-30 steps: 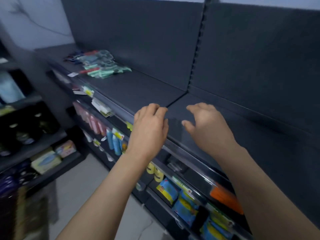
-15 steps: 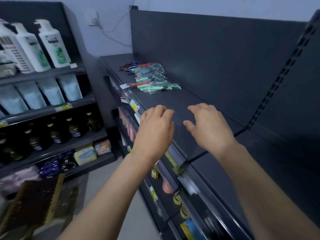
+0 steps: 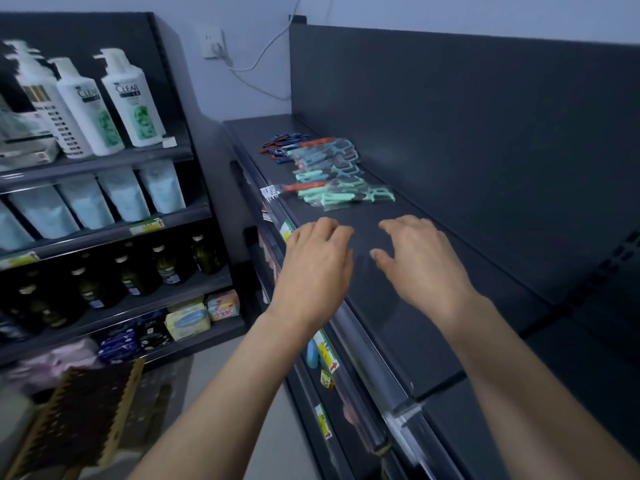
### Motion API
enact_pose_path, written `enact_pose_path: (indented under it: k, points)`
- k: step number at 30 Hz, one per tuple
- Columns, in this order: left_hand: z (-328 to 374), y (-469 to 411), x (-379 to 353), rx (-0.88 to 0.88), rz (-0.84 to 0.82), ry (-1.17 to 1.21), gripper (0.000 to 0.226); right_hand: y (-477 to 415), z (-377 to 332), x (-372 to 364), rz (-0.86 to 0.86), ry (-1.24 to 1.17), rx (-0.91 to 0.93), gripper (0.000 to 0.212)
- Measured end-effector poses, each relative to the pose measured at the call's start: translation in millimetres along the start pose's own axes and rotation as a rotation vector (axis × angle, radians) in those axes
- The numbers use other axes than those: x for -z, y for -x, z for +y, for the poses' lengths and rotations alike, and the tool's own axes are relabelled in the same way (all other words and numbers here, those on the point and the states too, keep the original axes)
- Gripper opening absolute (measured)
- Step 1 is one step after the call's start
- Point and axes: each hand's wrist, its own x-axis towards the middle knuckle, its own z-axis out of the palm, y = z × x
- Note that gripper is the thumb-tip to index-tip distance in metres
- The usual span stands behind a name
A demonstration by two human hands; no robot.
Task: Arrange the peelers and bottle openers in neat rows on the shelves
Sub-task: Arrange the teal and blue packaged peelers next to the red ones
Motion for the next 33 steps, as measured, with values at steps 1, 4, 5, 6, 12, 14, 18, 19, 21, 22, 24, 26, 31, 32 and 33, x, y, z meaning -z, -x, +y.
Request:
enact_pose_path:
  k: [1, 4, 5, 6, 12, 14, 18, 19, 21, 22, 24, 26, 31, 32, 33]
  points:
    - [-5.9, -5.1, -1.3, -0.001, 0.003, 0.002, 0.031, -7.0, -2.6, -2.4, 0.000, 0.004, 0.004, 0.035]
    - [-27.3, -22.3, -6.1, -0.014, 0.007, 0.013, 0.031, -29.9, -13.5, -10.0, -0.008, 0.015, -0.003, 0.038]
    - [-35.9, -28.6, -7.5, -0.019, 0.008, 0.017, 0.030, -38.1, -17.8, -13.1, -0.015, 0.019, -0.009, 0.039]
    - [-45.5, -34.6, -9.0, -0.022, 0.005, 0.023, 0.030, -46.8, -22.8, -16.4, -0.020, 0.025, -0.016, 0.038]
    - [-120.6, -73.9, -8.3, -0.069, 0.004, 0.047, 0.027, -107.3, -66.5, -40.7, -0.030, 0.024, -0.091, 0.037]
    - [-154.8, -92.0, -5.2, -0.089, -0.010, 0.044, 0.027, -131.1, -87.8, -52.9, -0.009, 0.014, -0.109, 0.038]
    - [-211.3, -125.6, -2.7, -0.133, -0.045, 0.050, 0.029, -170.2, -123.5, -73.4, 0.040, -0.013, -0.158, 0.038]
    - [-222.4, -133.9, -3.9, -0.139, -0.051, 0.056, 0.029, -178.9, -130.1, -77.4, 0.045, -0.009, -0.164, 0.038]
    - [-241.4, -150.5, -9.3, -0.149, -0.065, 0.076, 0.028, -196.5, -139.4, -84.3, 0.036, 0.002, -0.185, 0.033]
    - [-248.9, -158.4, -13.2, -0.157, -0.073, 0.088, 0.028, -204.6, -141.8, -87.4, 0.030, 0.001, -0.202, 0.030]
    - [-261.4, -174.4, -23.1, -0.177, -0.087, 0.116, 0.028, -221.4, -143.1, -94.6, 0.027, -0.002, -0.237, 0.029]
    - [-271.0, -190.9, -35.0, -0.195, -0.101, 0.135, 0.027, -238.7, -140.8, -101.8, 0.015, 0.001, -0.277, 0.032]
    - [-291.7, -238.5, -65.2, -0.224, -0.102, 0.123, 0.029, -287.6, -125.0, -123.6, -0.006, -0.010, -0.365, 0.031]
    - [-294.9, -248.3, -69.8, -0.228, -0.114, 0.117, 0.030, -297.2, -121.9, -126.9, -0.016, -0.015, -0.383, 0.032]
    - [-297.9, -257.8, -74.1, -0.235, -0.128, 0.113, 0.031, -306.3, -119.4, -130.0, -0.029, -0.020, -0.403, 0.031]
